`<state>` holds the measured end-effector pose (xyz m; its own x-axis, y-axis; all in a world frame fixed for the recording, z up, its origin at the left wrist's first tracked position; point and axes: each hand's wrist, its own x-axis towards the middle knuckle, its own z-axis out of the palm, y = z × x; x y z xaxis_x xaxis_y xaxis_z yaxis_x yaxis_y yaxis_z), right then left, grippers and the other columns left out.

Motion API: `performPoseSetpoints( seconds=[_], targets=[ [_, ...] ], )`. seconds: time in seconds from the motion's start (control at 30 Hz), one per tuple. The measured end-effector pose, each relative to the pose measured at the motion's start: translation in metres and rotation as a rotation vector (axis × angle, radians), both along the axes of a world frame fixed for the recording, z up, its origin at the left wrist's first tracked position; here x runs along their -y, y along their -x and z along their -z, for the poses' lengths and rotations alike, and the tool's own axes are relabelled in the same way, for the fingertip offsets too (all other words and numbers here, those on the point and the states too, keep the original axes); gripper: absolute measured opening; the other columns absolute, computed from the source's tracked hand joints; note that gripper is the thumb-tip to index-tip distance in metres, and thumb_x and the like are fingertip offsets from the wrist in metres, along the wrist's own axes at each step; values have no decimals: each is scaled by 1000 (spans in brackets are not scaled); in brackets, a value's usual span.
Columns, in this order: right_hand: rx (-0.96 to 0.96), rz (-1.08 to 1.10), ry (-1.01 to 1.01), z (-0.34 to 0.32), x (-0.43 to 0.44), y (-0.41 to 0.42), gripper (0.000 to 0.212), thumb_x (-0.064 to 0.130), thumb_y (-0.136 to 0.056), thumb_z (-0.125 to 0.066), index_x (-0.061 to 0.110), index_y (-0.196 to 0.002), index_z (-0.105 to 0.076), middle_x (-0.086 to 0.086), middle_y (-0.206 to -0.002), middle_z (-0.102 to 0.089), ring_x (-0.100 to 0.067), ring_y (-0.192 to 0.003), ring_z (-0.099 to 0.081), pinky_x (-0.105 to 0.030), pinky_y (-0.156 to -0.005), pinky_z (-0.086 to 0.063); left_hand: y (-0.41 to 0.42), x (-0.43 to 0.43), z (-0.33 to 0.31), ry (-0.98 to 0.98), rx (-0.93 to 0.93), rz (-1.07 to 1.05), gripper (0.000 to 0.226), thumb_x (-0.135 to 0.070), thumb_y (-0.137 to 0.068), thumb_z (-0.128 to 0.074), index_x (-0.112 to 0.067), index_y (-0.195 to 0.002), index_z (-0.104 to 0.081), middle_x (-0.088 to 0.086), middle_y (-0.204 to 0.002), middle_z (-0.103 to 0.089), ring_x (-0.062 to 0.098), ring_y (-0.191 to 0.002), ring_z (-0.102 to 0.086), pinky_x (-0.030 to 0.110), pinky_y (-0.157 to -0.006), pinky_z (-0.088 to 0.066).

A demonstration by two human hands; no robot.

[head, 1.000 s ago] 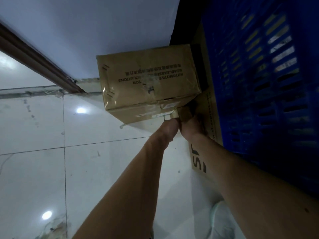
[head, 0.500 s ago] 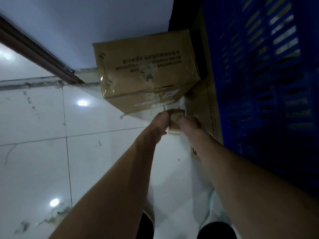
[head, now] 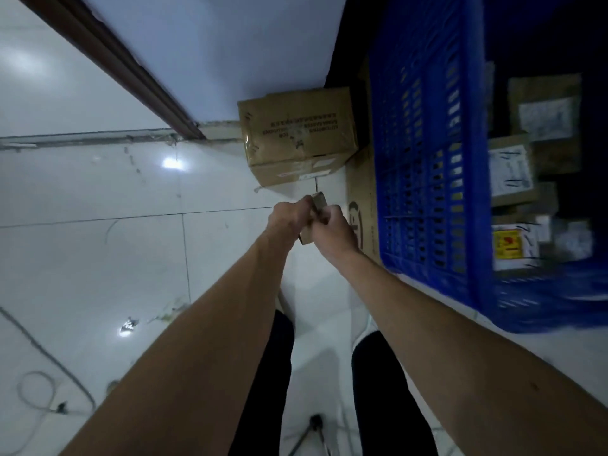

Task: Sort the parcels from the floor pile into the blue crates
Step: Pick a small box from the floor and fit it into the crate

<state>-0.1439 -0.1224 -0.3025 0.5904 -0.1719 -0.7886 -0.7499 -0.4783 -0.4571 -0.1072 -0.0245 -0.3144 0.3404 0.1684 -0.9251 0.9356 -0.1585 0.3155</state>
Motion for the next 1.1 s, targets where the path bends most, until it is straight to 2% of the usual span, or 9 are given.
performPoseSetpoints(
  seconds=[0.1, 0.27, 0.4, 0.53, 0.63, 0.73, 0.83, 0.97, 1.1],
  targets=[
    [58, -6, -26, -70, 0, 16, 29, 48, -98, -53, 24, -113, -57, 9, -92, -64, -12, -83, -60, -29, -63, -40, 14, -8, -70, -21, 13, 9, 52, -54, -68, -69, -6, -88, -70, 13, -89, -74, 29, -83, -72, 43, -84, -62],
    [119, -51, -74, -180, 9, 44, 28, 46, -101, -53, 24, -119, -56, 8, -102, -64, -8, -86, -59, -25, -63, -39, 39, -15, -187, -21, 37, 48, 61, -54, -72, -76, -3, -104, -67, 12, -97, -72, 25, -87, -70, 37, -77, -62],
    [157, -92, -107, -256, 17, 66, 33, 38, -101, -53, 22, -130, -57, 9, -110, -61, -13, -101, -59, -22, -70, -42, 57, -19, -260, 8, 82, 68, 73, -56, -52, -75, -4, -103, -68, 10, -96, -74, 24, -87, -71, 35, -74, -62],
    [159, -49, -115, -312, 32, 92, 35, 35, -100, -53, 24, -132, -59, 6, -117, -62, -15, -112, -59, -28, -86, -46, 72, -10, -310, 83, 154, 69, 35, -37, -75, -79, -8, -91, -68, 7, -87, -70, 24, -85, -69, 42, -88, -61],
    [166, 38, -110, -342, 48, 108, 40, 38, -98, -57, 26, -136, -56, 5, -132, -59, -17, -121, -57, -33, -96, -47, 80, -6, -335, 164, 204, -1, 28, -30, -85, -75, -9, -101, -65, 8, -95, -69, 24, -90, -68, 37, -81, -61],
    [170, 109, -129, -360, 75, 121, 46, 36, -99, -57, 23, -142, -52, 0, -143, -54, -18, -128, -53, -39, -106, -45, 85, 4, -354, 286, 236, -11, 36, -27, -86, -72, -7, -115, -65, 15, -110, -68, 27, -98, -67, 41, -92, -59],
    [191, 166, -148, -372, 104, 122, 49, 40, -100, -56, 20, -145, -49, 0, -135, -55, -17, -119, -55, -37, -102, -47, 87, 22, -377, 369, 253, -35, 22, -23, -91, -66, -9, -108, -66, 15, -103, -67, 27, -93, -66, 43, -99, -55],
    [214, 253, -174, -386, 149, 126, 48, 46, -100, -54, 16, -137, -53, 0, -121, -57, -17, -110, -55, -35, -94, -46, 90, 66, -401, 413, 266, 9, 12, -17, -87, -66, -6, -92, -67, 12, -85, -68, 23, -80, -67, 42, -96, -56],
    [245, 358, -272, -399, 203, 143, 37, 52, -98, -54, 23, -121, -57, -2, -123, -66, -21, -111, -64, -43, -101, -50, 97, 131, -417, 426, 285, 120, 18, -20, -84, -67, -6, -93, -70, 13, -90, -67, 27, -89, -68, 39, -88, -58]
  ],
)
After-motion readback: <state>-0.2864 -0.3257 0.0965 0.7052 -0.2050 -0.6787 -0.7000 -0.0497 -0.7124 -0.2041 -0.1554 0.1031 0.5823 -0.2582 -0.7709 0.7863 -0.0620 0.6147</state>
